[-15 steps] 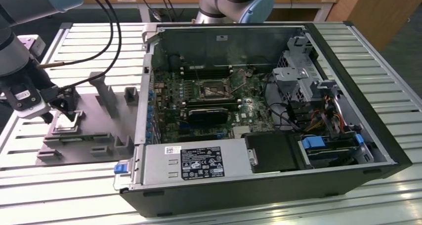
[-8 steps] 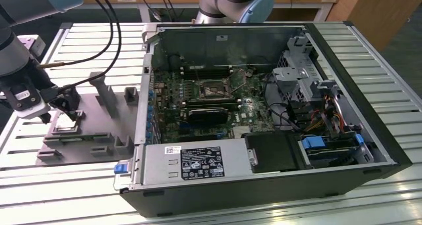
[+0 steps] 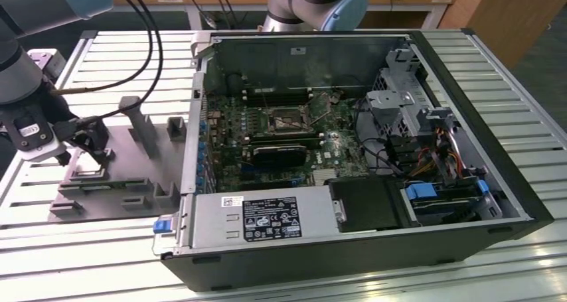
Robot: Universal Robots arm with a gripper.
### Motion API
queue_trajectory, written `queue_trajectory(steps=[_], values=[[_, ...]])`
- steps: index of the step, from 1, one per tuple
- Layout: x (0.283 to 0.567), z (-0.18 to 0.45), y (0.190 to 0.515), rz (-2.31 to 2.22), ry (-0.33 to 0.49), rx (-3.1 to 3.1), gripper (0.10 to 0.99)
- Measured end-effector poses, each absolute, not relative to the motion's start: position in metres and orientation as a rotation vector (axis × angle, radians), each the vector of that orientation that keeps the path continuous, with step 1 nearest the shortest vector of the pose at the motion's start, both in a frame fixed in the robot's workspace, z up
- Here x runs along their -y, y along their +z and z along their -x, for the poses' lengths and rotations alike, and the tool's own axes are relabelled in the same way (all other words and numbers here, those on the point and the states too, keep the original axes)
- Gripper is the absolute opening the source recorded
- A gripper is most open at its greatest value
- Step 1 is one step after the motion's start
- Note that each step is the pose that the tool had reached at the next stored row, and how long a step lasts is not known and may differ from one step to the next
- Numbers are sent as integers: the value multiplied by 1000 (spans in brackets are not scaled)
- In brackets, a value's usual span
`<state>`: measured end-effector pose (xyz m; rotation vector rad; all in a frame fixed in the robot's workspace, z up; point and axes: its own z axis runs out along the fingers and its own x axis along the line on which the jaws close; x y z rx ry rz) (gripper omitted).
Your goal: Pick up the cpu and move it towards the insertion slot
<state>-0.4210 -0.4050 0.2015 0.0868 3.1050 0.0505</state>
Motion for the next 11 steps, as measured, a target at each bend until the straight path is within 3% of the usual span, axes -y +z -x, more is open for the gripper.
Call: queue_trajectory(steps=[11], values=[[404,423,189,-70,56,-3096,647]])
